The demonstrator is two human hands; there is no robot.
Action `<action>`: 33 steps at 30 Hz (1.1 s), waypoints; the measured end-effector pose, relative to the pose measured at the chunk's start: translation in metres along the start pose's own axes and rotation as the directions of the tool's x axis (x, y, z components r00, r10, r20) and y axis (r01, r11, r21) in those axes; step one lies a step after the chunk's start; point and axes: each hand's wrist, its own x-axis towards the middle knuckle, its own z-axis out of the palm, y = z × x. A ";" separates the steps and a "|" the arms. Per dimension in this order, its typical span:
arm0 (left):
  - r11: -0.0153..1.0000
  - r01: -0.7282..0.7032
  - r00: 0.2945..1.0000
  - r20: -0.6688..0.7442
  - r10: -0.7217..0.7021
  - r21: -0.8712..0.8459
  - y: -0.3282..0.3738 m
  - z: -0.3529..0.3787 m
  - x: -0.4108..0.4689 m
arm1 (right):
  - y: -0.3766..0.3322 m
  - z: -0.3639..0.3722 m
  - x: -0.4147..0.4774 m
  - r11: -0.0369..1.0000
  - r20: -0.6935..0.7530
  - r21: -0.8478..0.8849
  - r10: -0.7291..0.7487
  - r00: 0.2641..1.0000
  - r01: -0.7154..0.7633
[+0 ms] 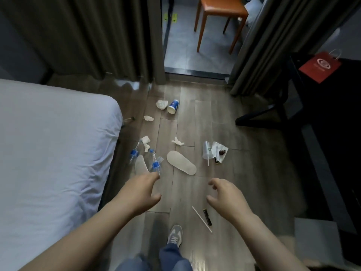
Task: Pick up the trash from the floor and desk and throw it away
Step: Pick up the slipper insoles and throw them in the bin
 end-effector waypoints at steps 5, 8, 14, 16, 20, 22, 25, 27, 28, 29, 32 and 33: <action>0.998 -0.013 0.995 0.098 0.007 0.057 -0.016 0.054 0.071 | 0.041 0.055 0.043 0.989 0.039 0.065 0.132 0.990 -0.135; 0.995 -0.056 0.988 0.151 0.043 0.083 -0.027 0.098 0.113 | 0.069 0.103 0.062 0.964 0.047 0.123 0.233 0.971 -0.237; 0.964 -0.207 0.950 0.269 0.157 0.169 -0.062 0.208 0.193 | 0.129 0.219 0.101 0.888 0.077 0.220 0.398 0.914 -0.405; 0.947 -0.260 0.933 0.302 0.196 0.191 -0.079 0.252 0.220 | 0.148 0.262 0.115 0.849 0.078 0.277 0.447 0.891 -0.451; 0.932 -0.322 0.911 0.324 0.257 0.166 -0.116 0.346 0.264 | 0.190 0.353 0.148 0.816 0.059 0.302 0.500 0.864 -0.493; 0.924 -0.354 0.897 0.335 0.289 0.148 -0.133 0.392 0.285 | 0.214 0.399 0.163 0.801 0.047 0.302 0.529 0.847 -0.517; 0.899 -0.419 0.858 0.379 0.346 0.128 -0.159 0.458 0.323 | 0.251 0.463 0.186 0.758 0.027 0.355 0.577 0.816 -0.547; 0.884 -0.455 0.828 0.416 0.375 0.109 -0.170 0.496 0.352 | 0.274 0.500 0.200 0.731 0.001 0.397 0.604 0.797 -0.555; 0.872 -0.479 0.813 0.427 0.397 0.101 -0.174 0.514 0.367 | 0.285 0.518 0.207 0.734 -0.014 0.399 0.605 0.796 -0.550; 0.863 -0.496 0.800 0.438 0.411 0.095 -0.177 0.529 0.381 | 0.294 0.535 0.213 0.743 -0.024 0.391 0.598 0.801 -0.543; 0.808 -0.575 0.765 0.432 0.477 0.126 -0.180 0.562 0.416 | 0.321 0.576 0.226 0.765 -0.077 0.375 0.589 0.805 -0.524; 0.775 -0.613 0.748 0.426 0.509 0.151 -0.183 0.571 0.425 | 0.330 0.588 0.229 0.769 -0.093 0.362 0.593 0.800 -0.527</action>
